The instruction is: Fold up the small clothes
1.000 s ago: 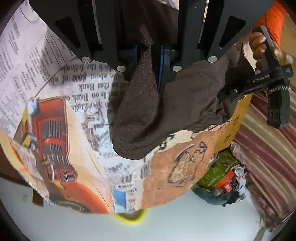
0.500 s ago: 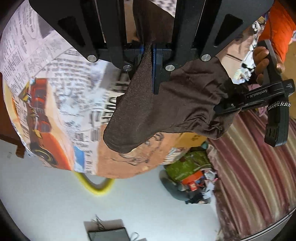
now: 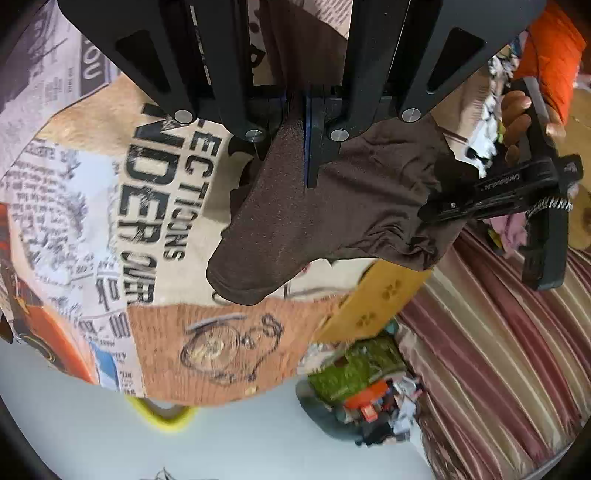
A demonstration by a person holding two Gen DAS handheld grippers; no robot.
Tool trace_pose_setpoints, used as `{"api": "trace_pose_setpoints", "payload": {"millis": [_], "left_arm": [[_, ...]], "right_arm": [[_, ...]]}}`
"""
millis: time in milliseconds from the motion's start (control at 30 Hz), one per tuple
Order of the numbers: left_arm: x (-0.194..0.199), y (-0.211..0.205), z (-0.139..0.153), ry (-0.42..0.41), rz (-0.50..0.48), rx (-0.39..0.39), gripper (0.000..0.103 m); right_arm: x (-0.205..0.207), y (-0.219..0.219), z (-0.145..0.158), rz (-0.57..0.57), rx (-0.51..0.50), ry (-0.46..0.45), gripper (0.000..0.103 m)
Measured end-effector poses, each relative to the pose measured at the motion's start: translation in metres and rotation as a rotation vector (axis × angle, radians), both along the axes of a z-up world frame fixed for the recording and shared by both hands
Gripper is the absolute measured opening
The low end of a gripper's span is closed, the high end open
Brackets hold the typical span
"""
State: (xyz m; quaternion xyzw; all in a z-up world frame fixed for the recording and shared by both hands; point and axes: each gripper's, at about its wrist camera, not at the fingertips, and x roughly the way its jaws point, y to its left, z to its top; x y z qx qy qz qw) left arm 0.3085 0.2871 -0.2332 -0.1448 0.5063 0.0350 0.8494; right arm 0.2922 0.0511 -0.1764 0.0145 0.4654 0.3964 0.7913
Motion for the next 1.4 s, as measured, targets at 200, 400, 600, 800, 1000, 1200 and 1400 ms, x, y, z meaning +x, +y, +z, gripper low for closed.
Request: {"api": "trace_pose_setpoints", "payload": {"millis": [200, 400, 600, 800, 1000, 1200, 1400], "left_arm": [[0.01, 0.011, -0.038, 0.09, 0.045, 0.005, 0.024], [-0.003, 0.028, -0.021, 0.038, 0.084, 0.06, 0.035], [-0.018, 0.024, 0.023, -0.075, 0.041, 0.117, 0.035], [0.003, -0.016, 0.023, -0.081, -0.091, 0.102, 0.035], [0.039, -0.026, -0.024, 0.061, -0.078, 0.124, 0.035], [0.023, -0.01, -0.011, 0.045, -0.035, 0.21, 0.035], [-0.026, -0.017, 0.003, -0.022, -0.065, 0.208, 0.063]], "right_arm": [[0.01, 0.006, -0.023, -0.018, -0.063, 0.047, 0.006], [0.002, -0.007, -0.023, 0.006, -0.117, 0.025, 0.011], [-0.013, -0.014, 0.014, 0.0, -0.143, -0.136, 0.029], [-0.005, 0.015, 0.028, 0.036, -0.079, -0.171, 0.05], [0.025, 0.033, -0.012, 0.027, -0.142, -0.06, 0.054], [0.021, 0.006, -0.023, -0.004, -0.233, -0.092, 0.054], [-0.019, -0.005, -0.004, 0.06, -0.184, -0.144, 0.054]]}}
